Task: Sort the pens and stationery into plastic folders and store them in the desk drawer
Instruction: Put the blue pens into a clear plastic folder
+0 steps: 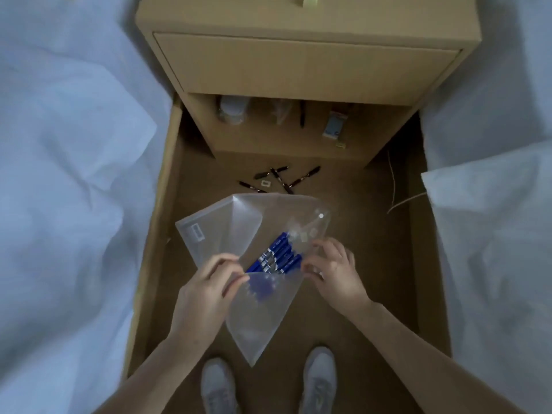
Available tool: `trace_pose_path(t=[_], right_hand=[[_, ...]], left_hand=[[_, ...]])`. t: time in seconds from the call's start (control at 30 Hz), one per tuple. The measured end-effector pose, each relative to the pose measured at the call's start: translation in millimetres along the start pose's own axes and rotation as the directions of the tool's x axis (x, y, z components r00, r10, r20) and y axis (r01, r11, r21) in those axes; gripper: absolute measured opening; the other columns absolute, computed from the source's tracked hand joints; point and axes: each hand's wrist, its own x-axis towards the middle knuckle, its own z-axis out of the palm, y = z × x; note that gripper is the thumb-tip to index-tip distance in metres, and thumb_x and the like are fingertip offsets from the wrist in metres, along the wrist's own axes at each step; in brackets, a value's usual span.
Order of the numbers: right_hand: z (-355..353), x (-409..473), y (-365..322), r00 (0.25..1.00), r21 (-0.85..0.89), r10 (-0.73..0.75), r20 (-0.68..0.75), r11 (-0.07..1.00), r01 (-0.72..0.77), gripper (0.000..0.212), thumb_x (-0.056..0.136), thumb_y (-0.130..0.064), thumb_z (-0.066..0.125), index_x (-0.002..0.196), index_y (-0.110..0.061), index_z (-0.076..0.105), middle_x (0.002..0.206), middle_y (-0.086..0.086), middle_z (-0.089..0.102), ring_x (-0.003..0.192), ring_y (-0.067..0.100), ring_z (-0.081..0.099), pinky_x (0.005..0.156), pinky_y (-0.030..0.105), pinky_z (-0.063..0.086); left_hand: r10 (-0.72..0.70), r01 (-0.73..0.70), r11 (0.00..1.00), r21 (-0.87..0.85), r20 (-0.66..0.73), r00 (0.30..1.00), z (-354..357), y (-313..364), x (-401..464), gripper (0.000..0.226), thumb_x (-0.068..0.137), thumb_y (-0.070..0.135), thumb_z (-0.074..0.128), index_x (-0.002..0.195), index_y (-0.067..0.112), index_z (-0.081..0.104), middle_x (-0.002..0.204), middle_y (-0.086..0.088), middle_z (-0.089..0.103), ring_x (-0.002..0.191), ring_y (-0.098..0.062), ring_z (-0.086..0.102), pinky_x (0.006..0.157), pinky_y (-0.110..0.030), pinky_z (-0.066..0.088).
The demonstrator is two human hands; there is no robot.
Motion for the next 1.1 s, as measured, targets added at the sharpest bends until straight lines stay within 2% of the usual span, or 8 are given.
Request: trace_pose_path(t=[0.3,0.5,0.6,0.67,0.77,0.9,1.0,1.1], right_hand=[[130.3,44.1,47.7,0.997,0.13,-0.069,-0.043,0.989,0.075,0.013,0.071,-0.001,0.076,0.073,-0.013,0.07,0.117,0.015,0.06,0.104,0.035,0.06,0.087,0.045,0.051],[200.4,84.3,91.5,0.976,0.102,-0.21,0.052,0.974,0.204,0.007,0.078,-0.001,0.072,0.078,-0.008,0.07,0.133,0.015,0.051,0.113,0.027,0.057,0.09,0.025,0.041],[218.6,89.0,117.6,0.947,0.066,-0.308,0.088,0.951,0.303,0.009,0.079,-0.002,0.07,0.078,-0.011,0.068,0.137,0.011,0.046,0.114,0.023,0.055,0.09,0.028,0.047],[225.2,90.5,133.9,0.942,0.052,-0.319,0.105,0.948,0.315,0.008,0.08,-0.004,0.07,0.082,-0.011,0.068,0.138,0.006,0.042,0.115,0.017,0.052,0.091,0.028,0.048],[225.8,92.2,151.6,0.938,0.045,-0.32,0.133,0.947,0.317,0.008,0.082,-0.01,0.07,0.086,-0.016,0.067,0.136,0.004,0.042,0.122,0.012,0.043,0.096,0.006,0.03],[216.1,91.5,163.0,0.929,0.018,-0.293,0.226,0.955,0.297,0.02,0.085,-0.02,0.068,0.087,-0.037,0.057,0.133,-0.013,0.03,0.125,0.001,0.031,0.094,-0.003,0.02],[209.3,93.6,163.8,0.921,-0.062,-0.217,0.324,0.966,0.25,0.016,0.086,-0.026,0.065,0.101,-0.029,0.06,0.129,-0.014,0.028,0.121,0.0,0.034,0.093,0.001,0.025],[209.1,95.2,159.4,0.964,-0.08,-0.143,0.226,0.983,0.165,0.028,0.087,-0.024,0.064,0.114,-0.022,0.057,0.124,-0.013,0.034,0.11,0.002,0.041,0.09,0.011,0.032]], left_hand=[[0.058,-0.067,0.984,0.165,0.063,0.996,81.9,-104.2,0.3,0.031,0.081,0.043,0.063,0.079,0.012,0.067,0.094,0.0,0.063,0.065,-0.006,0.059,0.058,-0.011,0.042],[0.029,-0.045,0.987,0.157,0.107,0.994,144.4,-159.3,-12.7,0.038,0.08,0.05,0.046,0.08,0.016,0.063,0.086,0.005,0.055,0.064,-0.008,0.058,0.055,-0.016,0.045],[0.008,-0.031,0.987,0.157,0.143,0.99,179.3,-179.8,-21.3,0.041,0.083,0.056,0.036,0.088,0.022,0.057,0.09,0.008,0.05,0.066,-0.01,0.059,0.052,-0.022,0.049],[0.013,-0.032,0.991,0.129,0.148,0.989,200.0,-190.3,-22.7,0.036,0.083,0.053,0.04,0.094,0.023,0.055,0.096,0.007,0.049,0.073,-0.008,0.058,0.054,-0.014,0.047],[0.025,-0.042,0.991,0.126,0.138,0.99,221.5,-199.4,-14.2,0.028,0.082,0.045,0.048,0.097,0.023,0.056,0.097,0.005,0.052,0.068,-0.003,0.049,0.05,-0.007,0.032],[0.035,-0.059,0.987,0.152,0.154,0.987,241.1,-211.0,1.9,0.038,0.086,0.043,0.048,0.118,0.024,0.055,0.112,0.003,0.05,0.086,-0.009,0.054,0.068,-0.018,0.043],[-0.03,-0.002,0.988,0.153,0.201,0.979,254.8,-221.2,1.8,0.047,0.091,0.04,0.052,0.136,0.029,0.041,0.127,0.004,0.042,0.105,-0.012,0.052,0.08,-0.022,0.041],[-0.151,0.093,0.976,0.199,0.299,0.942,270.5,-230.1,-10.7,0.055,0.093,0.044,0.051,0.142,0.031,0.031,0.143,0.002,0.029,0.125,-0.02,0.043,0.095,-0.03,0.038]])
